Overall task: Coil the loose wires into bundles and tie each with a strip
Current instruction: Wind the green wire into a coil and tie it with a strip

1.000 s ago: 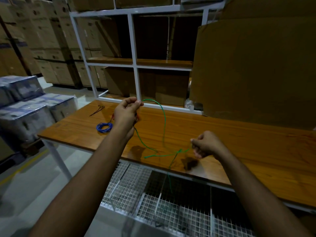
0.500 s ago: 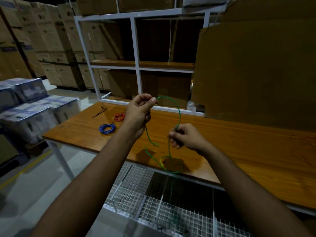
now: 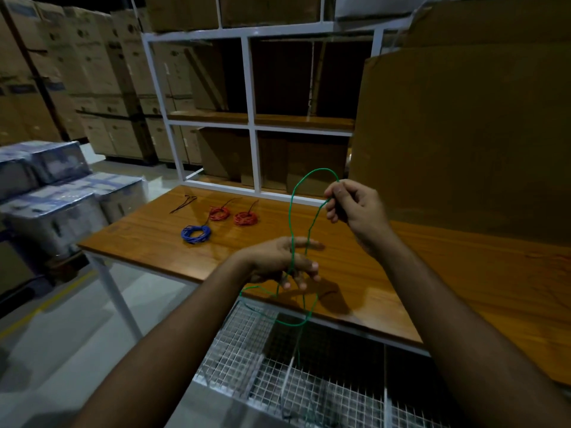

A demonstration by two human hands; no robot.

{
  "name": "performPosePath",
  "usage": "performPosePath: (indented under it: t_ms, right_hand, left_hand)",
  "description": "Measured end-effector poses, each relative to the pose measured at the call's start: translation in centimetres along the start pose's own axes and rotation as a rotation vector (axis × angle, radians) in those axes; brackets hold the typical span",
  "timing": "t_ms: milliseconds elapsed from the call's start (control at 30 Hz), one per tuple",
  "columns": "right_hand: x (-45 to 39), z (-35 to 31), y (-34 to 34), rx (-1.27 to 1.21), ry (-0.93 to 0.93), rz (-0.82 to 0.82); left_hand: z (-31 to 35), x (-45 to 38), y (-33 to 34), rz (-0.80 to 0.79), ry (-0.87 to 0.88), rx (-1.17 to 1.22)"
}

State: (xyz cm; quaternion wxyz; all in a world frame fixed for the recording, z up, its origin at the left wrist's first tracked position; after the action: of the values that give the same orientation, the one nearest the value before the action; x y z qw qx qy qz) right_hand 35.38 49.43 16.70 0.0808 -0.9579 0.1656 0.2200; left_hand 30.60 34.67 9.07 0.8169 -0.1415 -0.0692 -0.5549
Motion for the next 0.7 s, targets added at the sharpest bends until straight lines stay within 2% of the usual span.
performPosePath:
  t_ms: [67, 167, 267, 367, 467, 533, 600, 700]
  right_hand:
    - [0.2, 0.1, -0.2, -0.061, 0.015, 0.006]
    - [0.5, 0.8, -0.8, -0.181, 0.104, 0.038]
    - [1.0, 2.6, -1.2, -0.295, 0.323, 0.031]
    - [2.0, 5.0, -1.9, -0.151, 0.518, 0.088]
    - [3.0, 7.4, -3.5, 0.082, 0.676, 0.292]
    - [3.1, 8.1, -4.8, 0.26, 0.648, 0.389]
    - [2.9, 7.7, -5.1, 0.353, 0.563, 0.414]
    - [2.2, 4.8, -3.9, 0.404, 0.324, 0.383]
  left_hand:
    - [-0.9, -0.9, 0.3, 0.011, 0.008, -0.015]
    - [-0.8, -1.6, -1.4, 0.244, 0.109, 0.058]
    - [0.8, -1.2, -2.9, 0.441, 0.236, 0.011]
    - [2.3, -0.5, -3.6, 0.569, 0.346, -0.15]
    - [3.3, 0.4, -3.9, 0.695, 0.444, -0.476]
    - [4.0, 0.7, -3.6, 0.719, 0.48, -0.744]
    - [4.7, 0.9, -2.9, 0.727, 0.496, -1.022]
    - [5.3, 1.1, -1.9, 0.718, 0.634, -1.256]
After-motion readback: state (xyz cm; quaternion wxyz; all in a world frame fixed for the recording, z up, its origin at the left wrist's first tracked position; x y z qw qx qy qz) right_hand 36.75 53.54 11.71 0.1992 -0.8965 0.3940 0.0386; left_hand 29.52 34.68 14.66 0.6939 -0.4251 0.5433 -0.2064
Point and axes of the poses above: each hand's wrist, its own x-axis away from the middle knuckle, its own y-axis out of the palm, z = x × y, the point moved 6 cm from there along -x, towards the middle knuckle, and after that the axes turned 1 degree about y, right-handed, at the moved point
